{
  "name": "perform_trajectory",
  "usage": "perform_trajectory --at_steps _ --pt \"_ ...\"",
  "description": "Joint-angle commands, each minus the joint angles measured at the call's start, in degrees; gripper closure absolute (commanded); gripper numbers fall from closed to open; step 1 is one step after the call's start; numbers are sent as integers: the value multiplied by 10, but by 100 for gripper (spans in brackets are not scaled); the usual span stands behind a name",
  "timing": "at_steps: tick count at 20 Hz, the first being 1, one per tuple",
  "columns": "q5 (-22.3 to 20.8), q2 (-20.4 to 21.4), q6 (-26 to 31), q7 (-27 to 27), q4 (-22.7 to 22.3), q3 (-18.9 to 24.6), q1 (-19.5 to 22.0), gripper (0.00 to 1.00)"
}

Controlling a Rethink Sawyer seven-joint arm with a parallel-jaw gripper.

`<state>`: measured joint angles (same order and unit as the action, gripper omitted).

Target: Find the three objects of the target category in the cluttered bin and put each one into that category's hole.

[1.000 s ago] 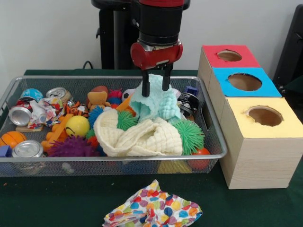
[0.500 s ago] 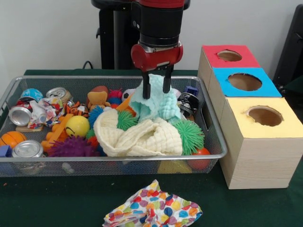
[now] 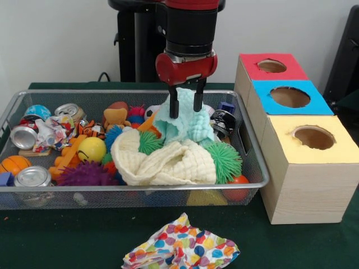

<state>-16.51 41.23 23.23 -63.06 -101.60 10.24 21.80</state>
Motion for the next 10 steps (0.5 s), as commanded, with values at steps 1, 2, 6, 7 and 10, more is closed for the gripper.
perform_trajectory --at_steps 1,2,6,7,10 --pt "-33 -25 -20 -41 -33 37 11 0" --pt "-34 -25 -20 -40 -33 38 12 0" --pt "-29 -26 -21 -43 -38 42 16 0" --pt "-25 -25 -18 -46 -42 41 17 100" --pt "-25 -25 -20 -40 -50 49 28 100"
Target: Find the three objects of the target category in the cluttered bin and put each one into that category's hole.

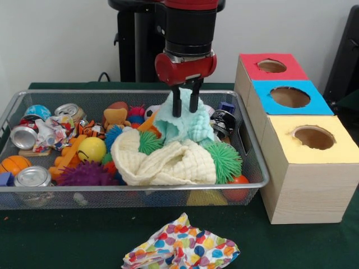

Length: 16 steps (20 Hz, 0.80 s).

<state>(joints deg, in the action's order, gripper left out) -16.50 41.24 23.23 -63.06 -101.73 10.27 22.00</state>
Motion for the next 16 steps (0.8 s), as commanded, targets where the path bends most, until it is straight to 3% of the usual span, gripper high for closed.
perform_trajectory --at_steps 1,12,16 --pt "-26 -25 -20 -40 -49 47 27 100" --pt "-29 -20 -15 -43 -48 40 29 100" --pt "-41 31 87 19 2 10 44 100"
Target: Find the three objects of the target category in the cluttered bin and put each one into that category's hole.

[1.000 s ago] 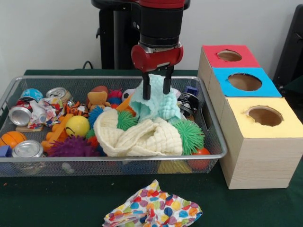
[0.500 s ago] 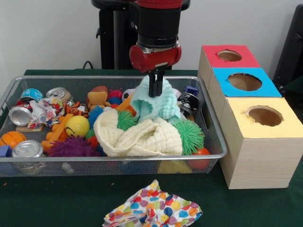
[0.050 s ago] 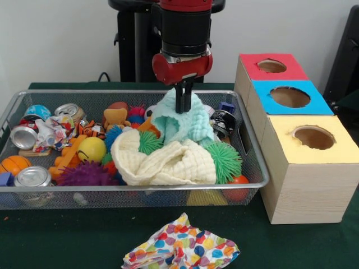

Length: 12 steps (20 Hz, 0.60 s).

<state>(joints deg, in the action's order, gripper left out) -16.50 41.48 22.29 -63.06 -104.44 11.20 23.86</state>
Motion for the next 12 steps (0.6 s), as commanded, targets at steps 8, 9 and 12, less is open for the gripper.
perform_trajectory --at_steps 8,9,12 --pt "-94 15 178 158 135 47 105 100" --pt "-101 9 186 168 146 57 114 100" --pt "-108 0 195 164 152 83 128 100"
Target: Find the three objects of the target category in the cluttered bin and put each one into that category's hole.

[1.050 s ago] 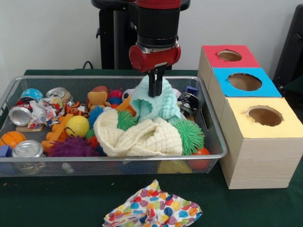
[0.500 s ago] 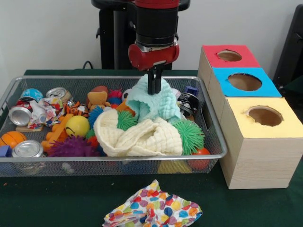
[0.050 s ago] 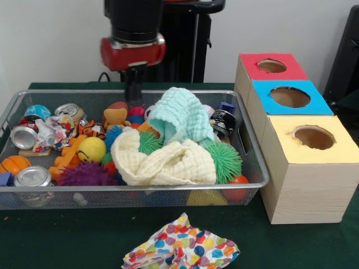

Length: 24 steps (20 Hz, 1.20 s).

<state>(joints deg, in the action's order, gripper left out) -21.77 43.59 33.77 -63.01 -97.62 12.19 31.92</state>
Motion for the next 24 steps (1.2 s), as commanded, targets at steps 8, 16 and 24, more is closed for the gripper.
perform_trajectory --at_steps 8,16,24 --pt "-59 -20 45 68 34 98 32 100" --pt "-68 -28 16 10 19 81 1 100" --pt "-64 -19 13 7 3 84 -2 100"
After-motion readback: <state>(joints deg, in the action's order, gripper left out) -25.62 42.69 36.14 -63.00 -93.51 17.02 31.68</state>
